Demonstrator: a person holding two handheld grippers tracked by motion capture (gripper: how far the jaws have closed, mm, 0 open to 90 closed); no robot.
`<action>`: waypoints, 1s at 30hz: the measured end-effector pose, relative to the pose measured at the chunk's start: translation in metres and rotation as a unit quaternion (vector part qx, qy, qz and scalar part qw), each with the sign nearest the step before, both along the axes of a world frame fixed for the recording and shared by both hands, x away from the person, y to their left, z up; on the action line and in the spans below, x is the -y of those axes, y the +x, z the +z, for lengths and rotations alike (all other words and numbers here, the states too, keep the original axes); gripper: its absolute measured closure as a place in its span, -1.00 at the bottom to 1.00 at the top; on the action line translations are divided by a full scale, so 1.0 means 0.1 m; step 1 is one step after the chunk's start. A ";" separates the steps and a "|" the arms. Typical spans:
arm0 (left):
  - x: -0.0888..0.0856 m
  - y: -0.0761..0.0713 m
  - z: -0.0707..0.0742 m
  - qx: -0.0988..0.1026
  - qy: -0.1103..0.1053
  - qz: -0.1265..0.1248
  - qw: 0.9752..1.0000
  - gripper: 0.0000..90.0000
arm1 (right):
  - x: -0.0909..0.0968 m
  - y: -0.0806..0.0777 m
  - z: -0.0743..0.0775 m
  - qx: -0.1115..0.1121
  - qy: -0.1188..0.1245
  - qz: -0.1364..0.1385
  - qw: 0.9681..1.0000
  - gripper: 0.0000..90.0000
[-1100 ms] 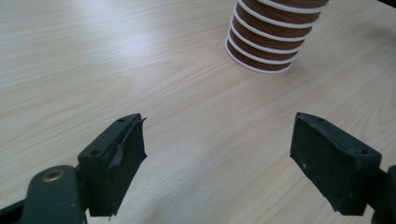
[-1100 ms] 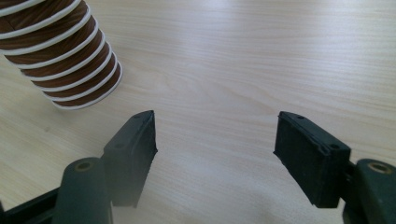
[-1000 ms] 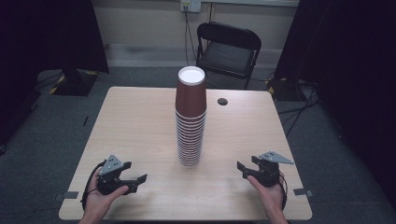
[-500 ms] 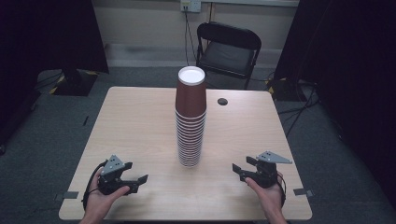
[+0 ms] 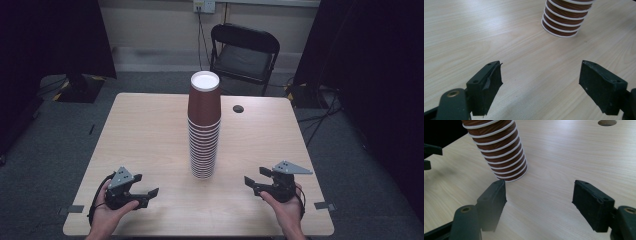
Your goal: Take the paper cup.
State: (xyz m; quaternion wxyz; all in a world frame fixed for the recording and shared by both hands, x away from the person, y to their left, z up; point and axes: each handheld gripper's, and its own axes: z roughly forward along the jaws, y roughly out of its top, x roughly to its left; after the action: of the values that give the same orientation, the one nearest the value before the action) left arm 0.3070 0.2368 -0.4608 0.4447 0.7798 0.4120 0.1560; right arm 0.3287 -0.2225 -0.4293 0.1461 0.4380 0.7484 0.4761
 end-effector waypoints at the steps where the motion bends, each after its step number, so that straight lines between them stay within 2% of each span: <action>1: 0.00 0.00 0.00 0.002 0.003 -0.001 1.000 -0.60 | -0.02 0.00 0.03 0.003 0.003 0.005 1.000 -0.41; 11: 0.00 0.00 0.00 0.001 0.000 0.001 1.000 -0.60 | -0.14 0.06 0.29 0.030 0.019 0.026 0.999 -0.50; 19: -0.01 0.01 -0.01 0.002 0.003 0.006 1.000 -0.60 | -0.21 0.10 0.44 0.050 0.025 0.042 0.998 -0.51; 21: -0.01 0.01 -0.01 0.001 0.002 0.006 1.000 -0.60 | -0.24 0.11 0.47 0.060 0.027 0.040 0.997 -0.51; 25: -0.02 0.00 -0.01 0.001 0.002 0.005 1.000 -0.59 | -0.33 0.13 0.56 0.078 0.039 0.055 0.995 -0.50; 30: -0.02 0.01 -0.01 0.000 0.000 0.004 1.000 -0.59 | -0.39 0.14 0.64 0.086 0.049 0.062 0.993 -0.53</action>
State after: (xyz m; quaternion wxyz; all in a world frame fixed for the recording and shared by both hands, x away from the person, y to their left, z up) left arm 0.3079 0.2387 -0.4616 0.4440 0.7784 0.4150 0.1574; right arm 0.3429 -0.1838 -0.3652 0.1586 0.3550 0.7344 0.5562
